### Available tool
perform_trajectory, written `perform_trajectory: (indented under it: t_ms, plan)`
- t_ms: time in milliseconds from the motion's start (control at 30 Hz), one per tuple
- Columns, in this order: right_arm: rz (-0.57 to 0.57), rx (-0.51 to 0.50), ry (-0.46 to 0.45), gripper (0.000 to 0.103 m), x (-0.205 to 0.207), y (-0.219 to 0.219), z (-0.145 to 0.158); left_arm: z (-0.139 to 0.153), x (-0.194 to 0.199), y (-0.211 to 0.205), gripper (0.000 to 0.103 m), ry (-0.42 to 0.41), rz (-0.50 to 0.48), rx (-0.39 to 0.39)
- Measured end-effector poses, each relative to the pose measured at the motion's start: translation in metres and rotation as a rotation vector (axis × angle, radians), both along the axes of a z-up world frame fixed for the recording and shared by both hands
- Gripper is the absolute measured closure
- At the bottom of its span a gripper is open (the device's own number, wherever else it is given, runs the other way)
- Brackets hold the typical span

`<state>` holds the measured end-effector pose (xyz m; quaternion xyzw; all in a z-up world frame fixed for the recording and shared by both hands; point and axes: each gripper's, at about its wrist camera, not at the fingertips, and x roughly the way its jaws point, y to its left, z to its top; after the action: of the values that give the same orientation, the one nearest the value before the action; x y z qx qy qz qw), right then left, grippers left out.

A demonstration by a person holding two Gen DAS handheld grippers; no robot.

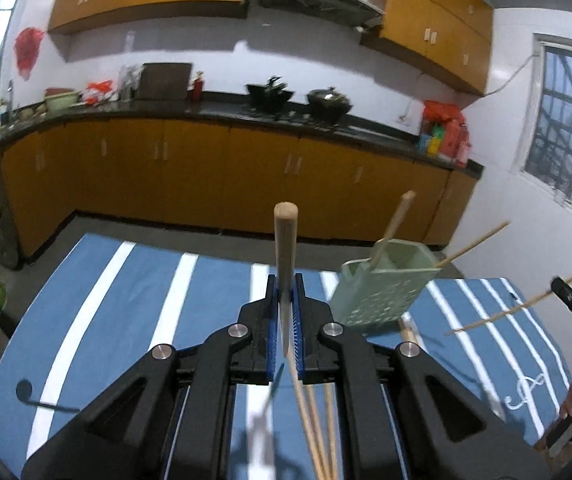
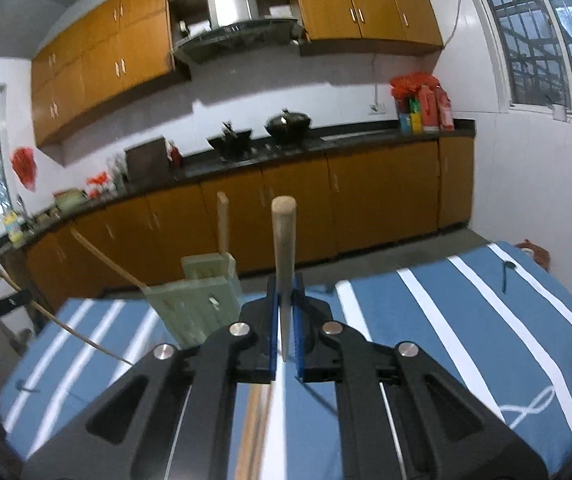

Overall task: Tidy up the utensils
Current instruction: 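Raise both held chopsticks upright and release them into the green holder, then close the left tool on another chopstick while the right tool grasps one too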

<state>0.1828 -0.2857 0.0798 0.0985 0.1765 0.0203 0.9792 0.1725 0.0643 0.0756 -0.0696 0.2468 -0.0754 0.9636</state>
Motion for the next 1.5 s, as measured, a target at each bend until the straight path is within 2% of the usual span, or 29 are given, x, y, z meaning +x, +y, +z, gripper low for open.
perform_trajectory:
  t_ms: [300, 400, 567, 667, 933, 1033, 1167, 1200, 1267, 1333, 1500]
  plan:
    - [0.125, 0.093, -0.068, 0.095, 0.004, 0.006, 0.043, 0.040, -0.007, -0.039, 0.096, -0.075, -0.132, -0.013]
    - [0.127, 0.091, -0.093, 0.095, 0.008, 0.013, 0.051, 0.051, -0.003, -0.053, 0.096, -0.133, -0.133, -0.011]
    - [0.118, 0.061, -0.143, 0.095, 0.025, 0.027, 0.063, 0.071, 0.011, -0.066, 0.096, -0.221, -0.113, -0.072]
    - [0.103, 0.016, -0.151, 0.095, 0.040, 0.038, 0.062, 0.076, 0.016, -0.074, 0.096, -0.261, -0.094, -0.061]
    - [0.105, -0.003, -0.043, 0.095, 0.087, 0.052, 0.033, 0.039, 0.050, -0.096, 0.096, -0.236, -0.080, 0.005]
    - [0.109, -0.007, -0.014, 0.095, 0.095, 0.056, 0.026, 0.024, 0.063, -0.099, 0.096, -0.183, -0.092, 0.008]
    - [0.106, -0.019, -0.010, 0.090, 0.097, 0.057, 0.024, 0.016, 0.066, -0.095, 0.095, -0.145, -0.080, 0.008]
    - [0.102, -0.019, -0.013, 0.086, 0.096, 0.057, 0.024, 0.018, 0.065, -0.093, 0.094, -0.139, -0.079, 0.000]
    - [0.098, -0.014, -0.020, 0.084, 0.092, 0.055, 0.025, 0.021, 0.063, -0.090, 0.089, -0.142, -0.072, -0.008]
    - [0.093, -0.007, -0.033, 0.083, 0.086, 0.053, 0.029, 0.027, 0.057, -0.085, 0.073, -0.160, -0.057, -0.018]
    - [0.087, 0.005, -0.077, 0.083, 0.058, 0.043, 0.037, 0.039, 0.046, -0.076, 0.071, -0.186, -0.036, -0.037]
